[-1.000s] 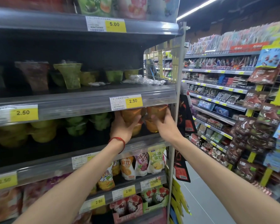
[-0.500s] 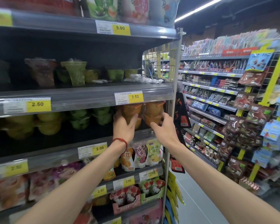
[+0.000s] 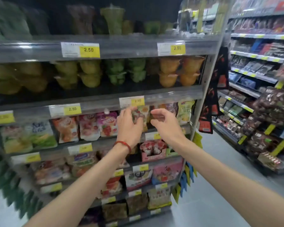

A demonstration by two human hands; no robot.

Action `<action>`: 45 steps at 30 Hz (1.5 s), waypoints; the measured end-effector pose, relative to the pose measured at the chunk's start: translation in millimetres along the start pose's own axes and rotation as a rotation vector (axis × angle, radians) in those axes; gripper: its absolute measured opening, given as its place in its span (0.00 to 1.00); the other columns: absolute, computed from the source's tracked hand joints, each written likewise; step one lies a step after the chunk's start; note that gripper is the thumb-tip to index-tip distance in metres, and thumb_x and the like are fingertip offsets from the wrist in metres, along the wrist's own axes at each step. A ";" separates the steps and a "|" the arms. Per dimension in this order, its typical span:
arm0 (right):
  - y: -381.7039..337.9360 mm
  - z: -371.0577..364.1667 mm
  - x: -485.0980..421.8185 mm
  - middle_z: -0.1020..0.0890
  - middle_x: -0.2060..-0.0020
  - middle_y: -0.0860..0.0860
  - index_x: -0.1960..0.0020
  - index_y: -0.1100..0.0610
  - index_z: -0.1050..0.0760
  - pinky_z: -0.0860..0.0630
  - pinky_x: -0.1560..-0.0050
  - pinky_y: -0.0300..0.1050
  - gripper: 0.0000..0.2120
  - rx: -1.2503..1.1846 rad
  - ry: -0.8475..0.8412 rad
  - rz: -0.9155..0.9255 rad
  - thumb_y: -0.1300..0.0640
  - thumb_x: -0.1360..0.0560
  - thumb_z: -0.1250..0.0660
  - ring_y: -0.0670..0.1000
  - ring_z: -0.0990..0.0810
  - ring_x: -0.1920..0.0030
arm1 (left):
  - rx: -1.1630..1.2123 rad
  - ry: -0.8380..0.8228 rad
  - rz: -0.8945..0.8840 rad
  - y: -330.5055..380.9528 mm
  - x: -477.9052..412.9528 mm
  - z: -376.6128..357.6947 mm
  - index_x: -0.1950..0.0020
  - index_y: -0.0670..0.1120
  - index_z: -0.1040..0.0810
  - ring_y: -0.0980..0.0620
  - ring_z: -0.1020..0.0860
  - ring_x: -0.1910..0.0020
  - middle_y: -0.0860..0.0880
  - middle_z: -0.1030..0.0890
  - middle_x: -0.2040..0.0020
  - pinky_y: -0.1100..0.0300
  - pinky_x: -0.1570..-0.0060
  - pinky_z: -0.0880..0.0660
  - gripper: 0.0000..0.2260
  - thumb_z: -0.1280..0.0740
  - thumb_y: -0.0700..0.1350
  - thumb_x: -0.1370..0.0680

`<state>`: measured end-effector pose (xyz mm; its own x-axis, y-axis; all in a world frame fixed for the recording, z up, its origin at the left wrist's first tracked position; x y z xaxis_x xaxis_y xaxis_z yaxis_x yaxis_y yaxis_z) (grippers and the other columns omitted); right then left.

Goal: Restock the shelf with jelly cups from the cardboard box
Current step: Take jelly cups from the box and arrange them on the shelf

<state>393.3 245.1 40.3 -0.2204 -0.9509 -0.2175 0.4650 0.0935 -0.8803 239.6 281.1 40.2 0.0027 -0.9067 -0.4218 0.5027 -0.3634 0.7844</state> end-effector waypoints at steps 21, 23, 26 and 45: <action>116.5 -260.9 165.2 0.18 0.49 0.46 0.44 0.49 0.20 0.22 0.47 0.44 0.07 0.016 -1.037 -0.050 0.58 0.19 0.33 0.47 0.19 0.47 | -0.224 0.187 0.852 -215.2 297.7 106.5 0.38 0.46 0.23 0.56 0.26 0.43 0.52 0.22 0.42 0.68 0.45 0.34 0.13 0.36 0.38 0.21; 124.5 -283.4 193.2 0.18 0.49 0.48 0.43 0.50 0.20 0.22 0.43 0.47 0.07 0.024 -1.124 -0.094 0.58 0.19 0.33 0.49 0.19 0.46 | -0.185 0.254 0.950 -234.0 333.5 120.4 0.38 0.45 0.23 0.54 0.25 0.43 0.50 0.21 0.42 0.69 0.47 0.33 0.12 0.36 0.38 0.21; 135.9 -313.0 227.8 0.18 0.48 0.47 0.41 0.53 0.19 0.22 0.36 0.52 0.09 0.056 -1.220 -0.132 0.59 0.19 0.33 0.48 0.19 0.45 | -0.150 0.304 1.049 -261.7 376.3 134.1 0.39 0.46 0.23 0.55 0.25 0.46 0.50 0.21 0.44 0.68 0.50 0.33 0.12 0.37 0.38 0.21; 272.2 -556.8 336.0 0.17 0.52 0.51 0.44 0.53 0.18 0.23 0.46 0.45 0.08 0.267 -1.256 -0.502 0.61 0.21 0.32 0.50 0.20 0.50 | 0.098 0.381 1.493 -523.2 540.3 180.6 0.44 0.48 0.20 0.52 0.22 0.46 0.51 0.20 0.46 0.60 0.42 0.27 0.08 0.36 0.42 0.20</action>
<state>-31.6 115.4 -507.2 0.4367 -0.5041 0.7451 0.7468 -0.2587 -0.6127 -178.1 -57.4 -515.9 0.6555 -0.3442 0.6722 -0.2150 0.7682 0.6030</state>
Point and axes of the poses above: each hand's wrist, its own x-axis away from the middle knuckle, its own z-axis out of the back of the hand, y = z × x, the point moved 9 cm from there along -x, towards the middle knuckle
